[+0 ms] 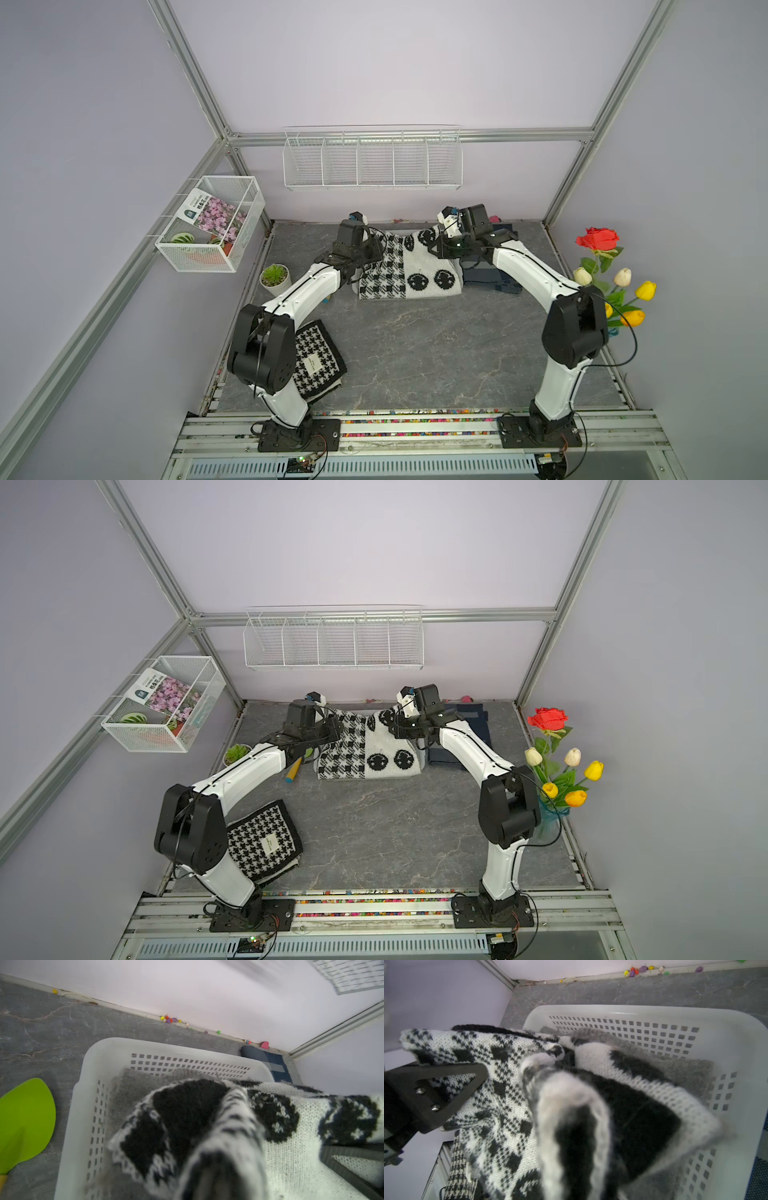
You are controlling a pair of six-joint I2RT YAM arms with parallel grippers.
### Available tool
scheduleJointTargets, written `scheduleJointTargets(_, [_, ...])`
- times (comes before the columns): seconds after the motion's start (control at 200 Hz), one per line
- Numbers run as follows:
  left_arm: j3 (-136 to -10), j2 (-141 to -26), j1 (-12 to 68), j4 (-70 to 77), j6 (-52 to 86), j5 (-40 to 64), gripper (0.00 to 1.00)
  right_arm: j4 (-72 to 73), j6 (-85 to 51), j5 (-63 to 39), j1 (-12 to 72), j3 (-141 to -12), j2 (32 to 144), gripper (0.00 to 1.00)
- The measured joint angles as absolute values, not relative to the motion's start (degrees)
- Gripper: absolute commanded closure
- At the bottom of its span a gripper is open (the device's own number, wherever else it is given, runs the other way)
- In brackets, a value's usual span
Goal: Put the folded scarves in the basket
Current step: Place the scarf in the basket.
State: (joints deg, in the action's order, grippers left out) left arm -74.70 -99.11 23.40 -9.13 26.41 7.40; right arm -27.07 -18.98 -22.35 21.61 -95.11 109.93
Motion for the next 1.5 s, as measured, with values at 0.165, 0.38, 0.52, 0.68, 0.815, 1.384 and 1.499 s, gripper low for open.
scheduleJointTargets(0.165, [-76.3,-104.9,21.0,-7.8,26.4,9.4,1.0,-26.7,-18.1,-20.4,20.8,-96.2,114.4,1.0])
scheduleJointTargets(0.38, [-80.6,-111.7,20.4,-6.5,26.4,11.3,1.0,-25.5,-18.1,-20.6,19.0,-98.0,119.1,1.0])
scheduleJointTargets(0.52, [-81.1,-112.9,19.9,-5.6,26.5,12.6,1.0,-24.7,-18.1,-20.5,18.7,-98.0,120.2,1.0])
scheduleJointTargets(0.68, [-82.2,-114.1,19.7,-5.6,26.5,12.4,0.84,-24.1,-17.6,-19.9,18.7,-98.6,120.2,0.88])
scheduleJointTargets(0.815, [-82.2,-114.4,19.3,-5.4,26.6,12.3,0.76,-23.5,-16.9,-19.3,18.7,-98.6,120.4,0.86])
scheduleJointTargets(1.384, [-84.7,-114.4,18.9,-5.9,25.2,11.8,0.52,-22.2,-13.8,-15.9,18.7,-99.0,121.5,0.69])
scheduleJointTargets(1.499, [-85.1,-114.4,18.8,-5.9,25.1,11.8,0.49,-22.4,-13.0,-15.3,18.7,-99.9,121.5,0.65])
